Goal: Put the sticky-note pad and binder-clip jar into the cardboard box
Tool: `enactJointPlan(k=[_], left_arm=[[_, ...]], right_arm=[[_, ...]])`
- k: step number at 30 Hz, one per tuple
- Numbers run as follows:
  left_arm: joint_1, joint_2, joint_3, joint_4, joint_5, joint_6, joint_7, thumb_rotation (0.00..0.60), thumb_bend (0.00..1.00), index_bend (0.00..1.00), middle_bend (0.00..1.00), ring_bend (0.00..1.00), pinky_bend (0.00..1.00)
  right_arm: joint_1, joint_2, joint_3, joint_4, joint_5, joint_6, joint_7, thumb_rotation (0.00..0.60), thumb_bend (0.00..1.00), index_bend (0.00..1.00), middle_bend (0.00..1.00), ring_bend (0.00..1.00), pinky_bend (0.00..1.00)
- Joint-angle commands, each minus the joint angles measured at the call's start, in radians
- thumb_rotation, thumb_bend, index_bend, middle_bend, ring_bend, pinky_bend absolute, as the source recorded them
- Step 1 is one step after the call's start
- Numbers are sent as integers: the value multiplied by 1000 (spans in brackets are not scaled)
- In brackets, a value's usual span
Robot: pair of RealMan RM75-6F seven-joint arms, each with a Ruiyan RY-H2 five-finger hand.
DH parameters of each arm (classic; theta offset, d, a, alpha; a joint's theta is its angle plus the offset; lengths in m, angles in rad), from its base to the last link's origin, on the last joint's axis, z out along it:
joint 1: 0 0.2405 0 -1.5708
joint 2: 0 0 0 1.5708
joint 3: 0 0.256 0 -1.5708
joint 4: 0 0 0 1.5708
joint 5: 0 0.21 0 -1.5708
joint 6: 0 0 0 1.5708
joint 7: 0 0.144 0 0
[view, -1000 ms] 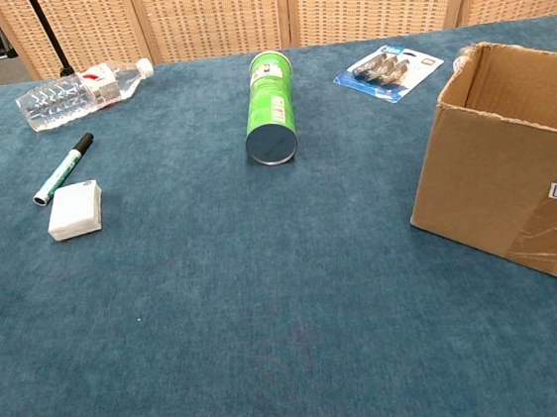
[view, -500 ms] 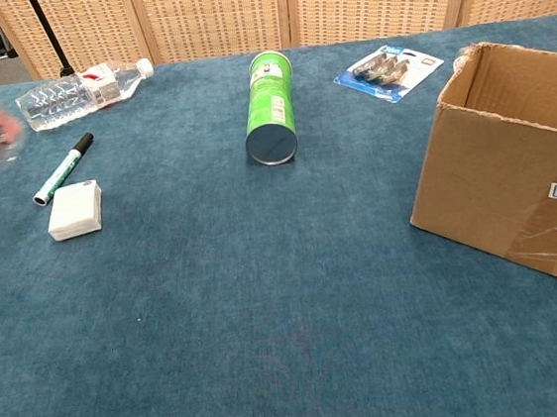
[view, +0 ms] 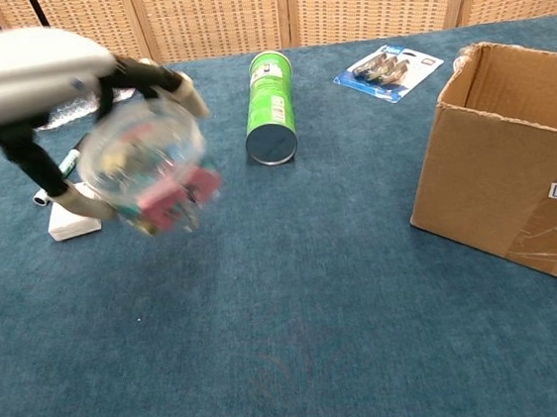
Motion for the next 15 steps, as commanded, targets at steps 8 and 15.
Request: enactJointPlan(k=[8, 15], left_arm=[[-83, -203, 25, 65, -69, -76, 178, 600, 71, 596, 445, 400, 514], [-101, -215, 46, 71, -122, -112, 177, 600, 0, 330, 122, 151, 434]], right_arm=[[0, 1, 4, 0, -1, -11, 3, 600, 0, 0, 0, 0, 8], [-3, 2, 4, -2, -3, -17, 1, 600, 0, 0, 0, 0, 8]])
